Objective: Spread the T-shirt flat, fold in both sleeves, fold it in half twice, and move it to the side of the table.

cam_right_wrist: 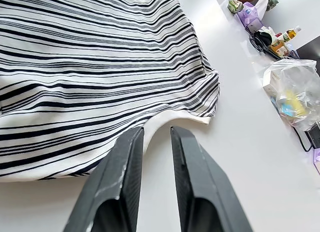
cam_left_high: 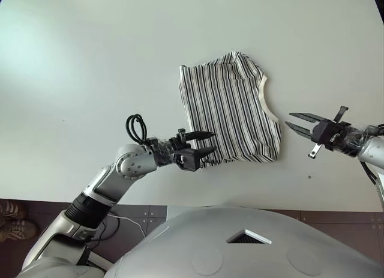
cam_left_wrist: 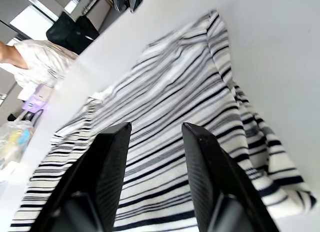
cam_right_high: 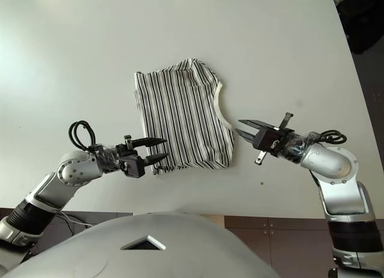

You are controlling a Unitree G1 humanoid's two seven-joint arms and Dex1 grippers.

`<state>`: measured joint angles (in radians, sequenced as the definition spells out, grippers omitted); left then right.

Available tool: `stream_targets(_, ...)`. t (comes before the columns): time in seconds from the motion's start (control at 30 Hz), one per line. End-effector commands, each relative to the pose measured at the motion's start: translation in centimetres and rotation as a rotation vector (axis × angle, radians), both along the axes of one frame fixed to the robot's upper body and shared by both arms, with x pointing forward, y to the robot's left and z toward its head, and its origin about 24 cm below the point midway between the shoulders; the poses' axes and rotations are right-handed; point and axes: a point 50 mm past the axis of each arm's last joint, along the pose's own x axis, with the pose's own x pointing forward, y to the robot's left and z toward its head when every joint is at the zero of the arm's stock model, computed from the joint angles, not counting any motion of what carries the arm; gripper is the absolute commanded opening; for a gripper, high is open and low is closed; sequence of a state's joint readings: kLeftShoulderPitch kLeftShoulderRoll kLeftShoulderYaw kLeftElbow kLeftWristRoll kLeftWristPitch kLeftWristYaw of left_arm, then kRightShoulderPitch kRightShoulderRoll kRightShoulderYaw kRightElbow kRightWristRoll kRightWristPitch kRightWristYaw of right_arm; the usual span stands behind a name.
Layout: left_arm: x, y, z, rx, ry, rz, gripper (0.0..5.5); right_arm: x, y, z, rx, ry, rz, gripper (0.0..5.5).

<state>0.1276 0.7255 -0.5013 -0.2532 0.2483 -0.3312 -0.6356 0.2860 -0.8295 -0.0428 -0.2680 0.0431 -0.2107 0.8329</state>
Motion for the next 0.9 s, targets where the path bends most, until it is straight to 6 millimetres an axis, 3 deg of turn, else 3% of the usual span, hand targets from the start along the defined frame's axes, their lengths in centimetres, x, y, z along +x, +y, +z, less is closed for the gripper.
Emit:
stream_targets(0.03, -1.4, 1.5, -2.5, 0.254, 0.062, -0.076, 1.86, 0.4, -0.2, 0.8, -0.022, -0.011, 0.020, 0.98)
stream_targets(0.13, -1.8, 4.0, -2.8, 0.346, 0.082, -0.090, 1.86, -0.4, -0.3, 0.9, -0.049, -0.005, 0.040, 0.98)
stream_targets(0.23, -1.1, 5.4, -1.9, 0.348, 0.030, -0.084, 1.86, -1.5, 0.0, 0.9, -0.089, -0.016, 0.086, 0.98)
stream_targets(0.37, 0.2, 4.7, 0.5, 0.188, -0.048, -0.062, 1.86, -2.5, 0.7, 1.0, -0.133, -0.089, 0.152, 0.98)
stream_targets(0.47, 0.3, 4.0, 3.4, 0.054, -0.127, -0.036, 1.90, -4.3, 1.6, 0.6, -0.159, -0.130, 0.256, 1.45)
stream_targets(0.6, 0.2, 4.7, 6.8, -0.020, -0.187, 0.004, 2.57, -7.2, 2.0, -0.9, -0.184, -0.112, 0.320, 2.03)
stream_targets(0.67, -0.4, 6.8, 6.4, 0.054, -0.183, 0.001, 2.74, -8.3, 1.8, -1.4, -0.210, -0.099, 0.340, 2.03)
stream_targets(0.77, -1.7, 9.8, 4.3, 0.183, -0.169, -0.035, 2.74, -8.9, 1.8, -1.9, -0.232, -0.105, 0.349, 2.03)
stream_targets(0.9, -2.8, 10.1, 2.0, 0.204, -0.168, -0.098, 2.74, -8.6, 1.6, -2.4, -0.248, -0.114, 0.366, 2.03)
